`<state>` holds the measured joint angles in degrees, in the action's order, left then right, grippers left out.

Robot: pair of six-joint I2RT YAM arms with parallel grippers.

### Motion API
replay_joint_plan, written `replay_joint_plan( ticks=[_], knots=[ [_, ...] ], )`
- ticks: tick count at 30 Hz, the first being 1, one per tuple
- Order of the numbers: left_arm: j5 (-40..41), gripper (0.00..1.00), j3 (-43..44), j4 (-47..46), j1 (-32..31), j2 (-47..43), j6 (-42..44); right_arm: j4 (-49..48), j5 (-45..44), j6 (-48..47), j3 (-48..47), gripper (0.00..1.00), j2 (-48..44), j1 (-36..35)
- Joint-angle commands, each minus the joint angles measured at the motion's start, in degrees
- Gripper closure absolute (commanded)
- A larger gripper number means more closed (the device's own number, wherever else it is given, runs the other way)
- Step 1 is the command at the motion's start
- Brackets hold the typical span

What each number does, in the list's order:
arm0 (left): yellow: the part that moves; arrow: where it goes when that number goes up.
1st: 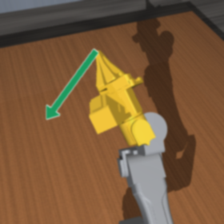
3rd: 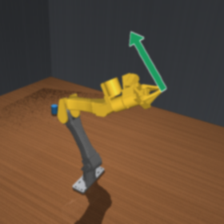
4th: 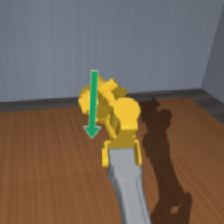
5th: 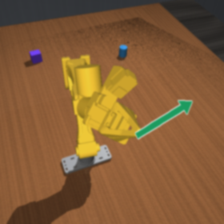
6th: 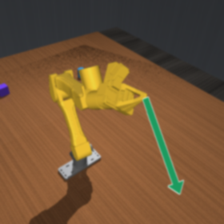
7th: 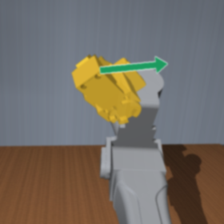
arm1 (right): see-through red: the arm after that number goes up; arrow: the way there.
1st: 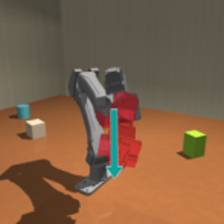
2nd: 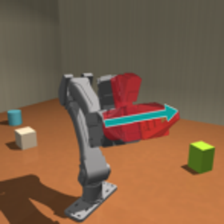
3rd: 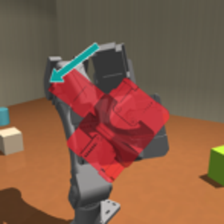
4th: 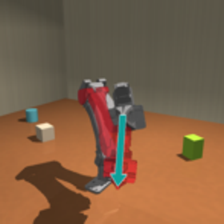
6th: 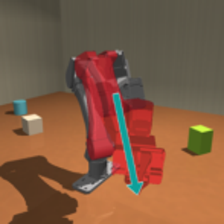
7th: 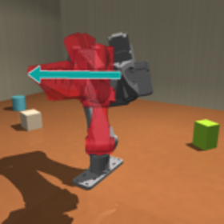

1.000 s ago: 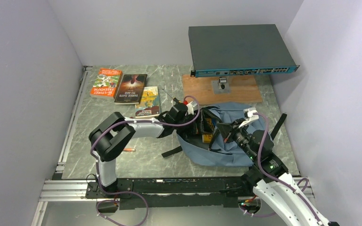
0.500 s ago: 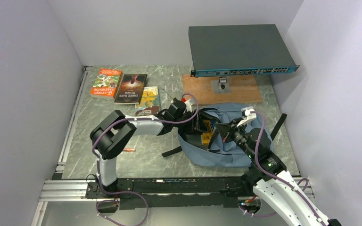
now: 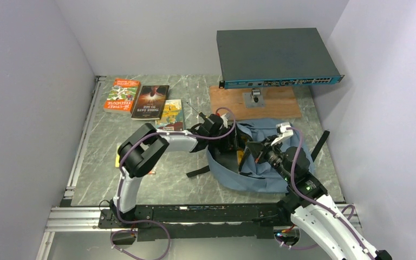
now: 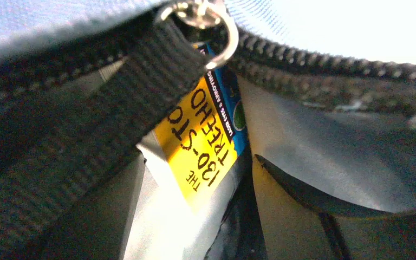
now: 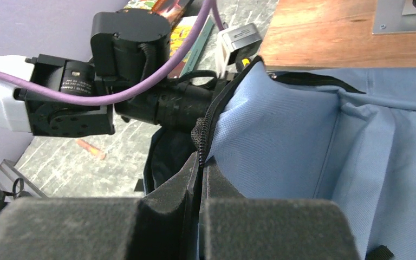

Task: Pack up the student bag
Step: Place the book in the student bag, then pick up the book from the center of the board.

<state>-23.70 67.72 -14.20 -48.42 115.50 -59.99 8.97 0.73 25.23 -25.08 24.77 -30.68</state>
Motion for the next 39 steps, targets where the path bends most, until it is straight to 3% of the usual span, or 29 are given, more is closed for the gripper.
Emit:
replay_joint_plan(
  ticks=[1, 8, 12, 16, 20, 28, 32, 39],
  knots=[
    [-3.8, 0.22, 7.1, -2.7, -1.8, 3.2, -1.3, -4.8, 2.0, 0.6, -0.7, 1.00, 0.6, 0.0],
    [-0.6, 0.11, 0.1, 0.1, -1.1, -5.6, 3.1, -2.3, -0.5, -0.6, -0.4, 1.00, 0.1, 0.0],
    [-1.2, 0.03, -2.7, 7.5, 0.8, -11.5, 8.5, -0.2, -5.9, -0.2, -1.4, 1.00, 0.5, 0.0],
    [-1.2, 0.03, -1.3, 18.5, 1.6, -16.8, 16.6, 3.1, -11.5, 1.4, -3.3, 1.00, 4.4, 0.0],
    [-1.9, 0.04, -2.2, 23.7, 2.6, -21.2, 22.3, 4.0, -14.0, 1.3, -2.1, 1.00, 7.8, 0.0],
    [1.3, 0.04, -8.2, 22.5, 3.9, -34.2, 29.5, 6.3, -2.8, -3.1, -2.4, 1.00, 4.1, 0.0],
    [6.1, 0.04, -14.5, 18.1, 5.8, -40.4, 28.9, 7.1, -2.5, -4.0, -2.9, 1.00, 4.1, 0.0],
    [7.5, 0.03, -23.1, 19.5, 15.7, -50.0, 19.8, 9.9, -5.6, -1.3, -6.1, 1.00, 2.1, 0.0]
  ],
)
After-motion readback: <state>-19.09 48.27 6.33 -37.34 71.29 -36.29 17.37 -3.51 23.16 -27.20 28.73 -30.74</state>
